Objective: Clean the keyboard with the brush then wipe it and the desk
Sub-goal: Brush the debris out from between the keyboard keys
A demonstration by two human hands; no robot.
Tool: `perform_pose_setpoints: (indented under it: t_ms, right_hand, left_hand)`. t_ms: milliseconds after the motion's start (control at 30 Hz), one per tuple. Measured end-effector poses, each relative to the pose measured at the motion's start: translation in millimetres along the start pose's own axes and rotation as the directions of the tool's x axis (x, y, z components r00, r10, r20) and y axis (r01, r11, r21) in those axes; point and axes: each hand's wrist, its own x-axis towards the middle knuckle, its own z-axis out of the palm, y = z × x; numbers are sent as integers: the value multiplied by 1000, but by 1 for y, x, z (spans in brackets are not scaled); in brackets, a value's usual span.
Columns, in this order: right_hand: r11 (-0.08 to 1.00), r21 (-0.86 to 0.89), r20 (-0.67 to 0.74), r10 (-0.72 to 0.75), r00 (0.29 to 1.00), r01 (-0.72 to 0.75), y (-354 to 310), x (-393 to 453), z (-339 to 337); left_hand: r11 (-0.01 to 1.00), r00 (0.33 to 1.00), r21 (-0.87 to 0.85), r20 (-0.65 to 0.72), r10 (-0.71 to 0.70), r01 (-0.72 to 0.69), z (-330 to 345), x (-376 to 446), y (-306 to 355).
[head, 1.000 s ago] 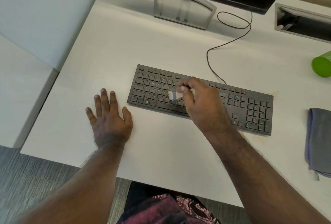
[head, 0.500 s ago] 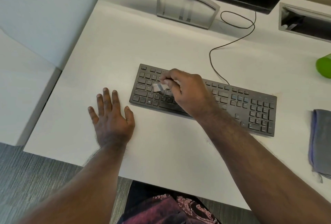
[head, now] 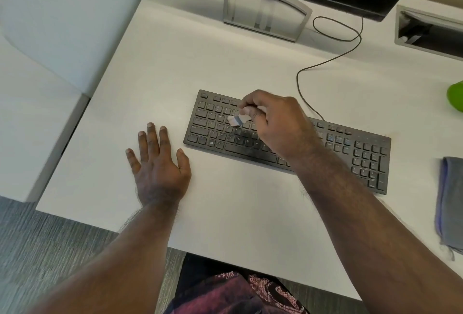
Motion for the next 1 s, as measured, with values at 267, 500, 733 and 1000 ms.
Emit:
perform_pose_setpoints:
  t_ms: [267, 500, 733, 1000]
  right_hand:
    - [1000, -14, 46, -8, 999, 9, -2, -2, -6]
    - [990, 96, -169, 119, 979, -103, 12, 6, -20]
    - [991, 56, -177, 130, 976, -122, 16, 5, -12]
    - [996, 71, -129, 69, 989, -61, 8, 4, -2]
  left_hand:
    - [1000, 1000, -2, -2, -6, 6, -1, 0, 1]
    - [1000, 1000, 8, 4, -4, 4, -1, 0, 0]
    - [1000, 1000, 18, 14, -3, 3, -1, 0, 0]
    - [1000, 1000, 23, 17, 2, -2, -1, 0, -1]
